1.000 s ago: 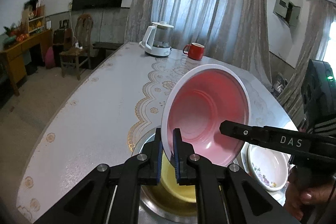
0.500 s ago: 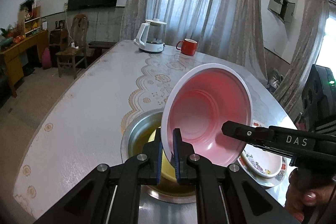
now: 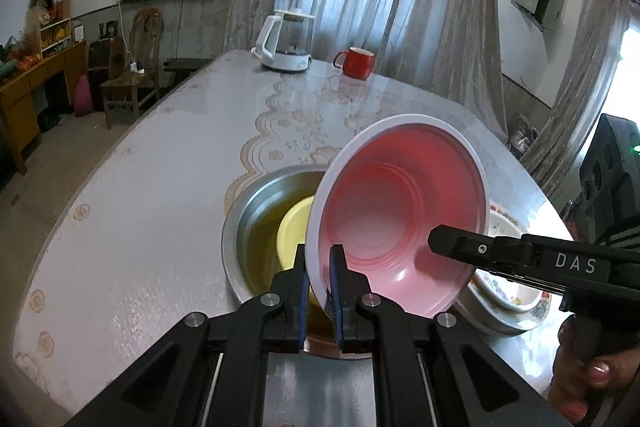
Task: Organize plates and bowls
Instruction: 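Lift the red-and-pink bowl with the right gripper and carry it over the yellow bowl, then lower the red-and-pink bowl into the yellow bowl and open the right gripper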
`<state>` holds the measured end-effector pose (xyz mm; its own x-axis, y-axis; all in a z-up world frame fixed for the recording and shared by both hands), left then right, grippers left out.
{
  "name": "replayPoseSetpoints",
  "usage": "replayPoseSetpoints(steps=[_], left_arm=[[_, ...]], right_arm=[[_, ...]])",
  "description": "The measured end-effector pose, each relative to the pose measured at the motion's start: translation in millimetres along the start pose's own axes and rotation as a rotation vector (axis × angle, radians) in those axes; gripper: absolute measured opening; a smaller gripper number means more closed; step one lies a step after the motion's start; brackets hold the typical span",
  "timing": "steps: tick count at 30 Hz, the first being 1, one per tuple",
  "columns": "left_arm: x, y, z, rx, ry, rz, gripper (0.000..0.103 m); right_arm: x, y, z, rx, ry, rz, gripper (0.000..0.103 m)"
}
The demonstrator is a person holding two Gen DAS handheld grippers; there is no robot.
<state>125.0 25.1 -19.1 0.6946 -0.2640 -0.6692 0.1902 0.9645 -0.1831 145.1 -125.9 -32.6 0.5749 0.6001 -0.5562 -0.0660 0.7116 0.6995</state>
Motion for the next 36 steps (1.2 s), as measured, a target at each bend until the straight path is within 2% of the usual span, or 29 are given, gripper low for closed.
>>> replayPoseSetpoints(steps=[10, 19, 23, 34, 36], left_arm=[[21, 8, -6, -0.033, 0.074, -0.008, 0.010], [26, 8, -4, -0.019, 0.080, 0.009, 0.010], [27, 11, -4, -0.018, 0.082, 0.021, 0.010], [33, 15, -6, -0.029, 0.102, 0.025, 0.011], [35, 14, -5, -0.030, 0.107, 0.024, 0.011]], right_arm=[[11, -8, -3, 0.022, 0.044, -0.028, 0.014], [16, -10, -3, 0.027, 0.070, -0.036, 0.014], [22, -9, -3, 0.045, 0.092, -0.023, 0.023], [19, -17, 1, 0.045, 0.074, -0.034, 0.025], [20, -16, 1, 0.031, 0.072, -0.021, 0.022]])
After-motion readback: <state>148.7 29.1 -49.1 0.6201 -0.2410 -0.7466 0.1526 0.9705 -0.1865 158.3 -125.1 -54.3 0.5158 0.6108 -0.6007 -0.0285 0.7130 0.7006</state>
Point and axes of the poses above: each gripper's, at about its wrist camera, not at the fingertips, and x roughly the way its jaws point, y to its left, z to its top, the point moved 5 cm from there along x, roughly the way its jaws point, and after that the axes turned 3 degrees about z, right-handed, at the moved point
